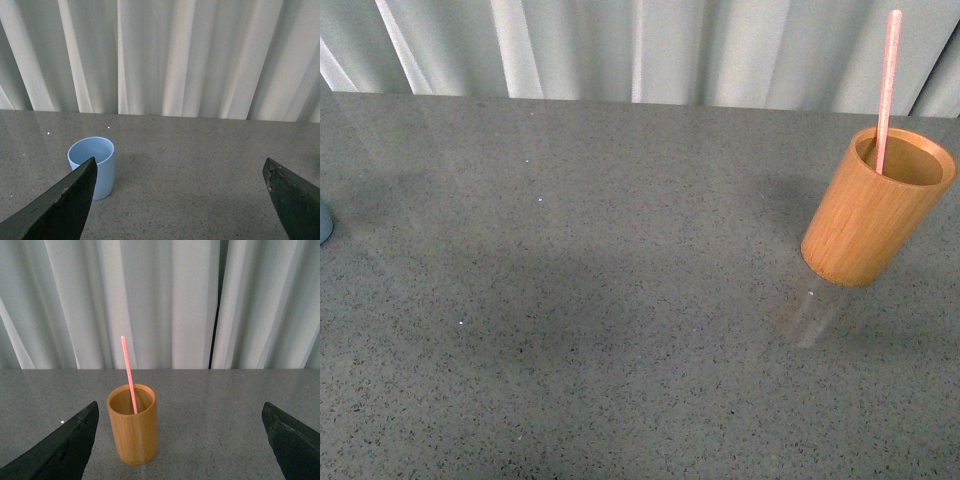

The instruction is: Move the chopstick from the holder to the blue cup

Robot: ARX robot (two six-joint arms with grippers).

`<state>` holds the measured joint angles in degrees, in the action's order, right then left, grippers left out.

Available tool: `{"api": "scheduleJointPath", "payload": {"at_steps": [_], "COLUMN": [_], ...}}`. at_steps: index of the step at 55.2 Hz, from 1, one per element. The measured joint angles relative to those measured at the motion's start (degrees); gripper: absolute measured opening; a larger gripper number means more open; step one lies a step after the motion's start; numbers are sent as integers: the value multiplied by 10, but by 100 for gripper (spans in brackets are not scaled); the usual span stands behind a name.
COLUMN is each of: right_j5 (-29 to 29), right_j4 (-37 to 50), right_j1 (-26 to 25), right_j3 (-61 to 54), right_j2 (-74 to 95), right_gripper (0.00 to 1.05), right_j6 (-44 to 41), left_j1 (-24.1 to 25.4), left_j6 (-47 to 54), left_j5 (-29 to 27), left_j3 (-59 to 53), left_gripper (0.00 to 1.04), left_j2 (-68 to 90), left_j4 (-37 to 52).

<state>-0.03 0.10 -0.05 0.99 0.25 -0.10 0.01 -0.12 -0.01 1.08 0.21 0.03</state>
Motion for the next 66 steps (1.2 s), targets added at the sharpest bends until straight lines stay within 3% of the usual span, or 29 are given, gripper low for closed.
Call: {"api": "scheduleJointPath", "payload": {"at_steps": [66], "right_j5": [0], "right_j4": [0], "right_j1": [0], "right_j3": [0], "right_j2": [0], "right_gripper": [95], "right_j6": [0], "left_j1": [0], "left_j6": [0], "left_j5": [0], "left_j3": [0], "left_gripper": [98], "left_j2": [0], "left_j4": [0]}}
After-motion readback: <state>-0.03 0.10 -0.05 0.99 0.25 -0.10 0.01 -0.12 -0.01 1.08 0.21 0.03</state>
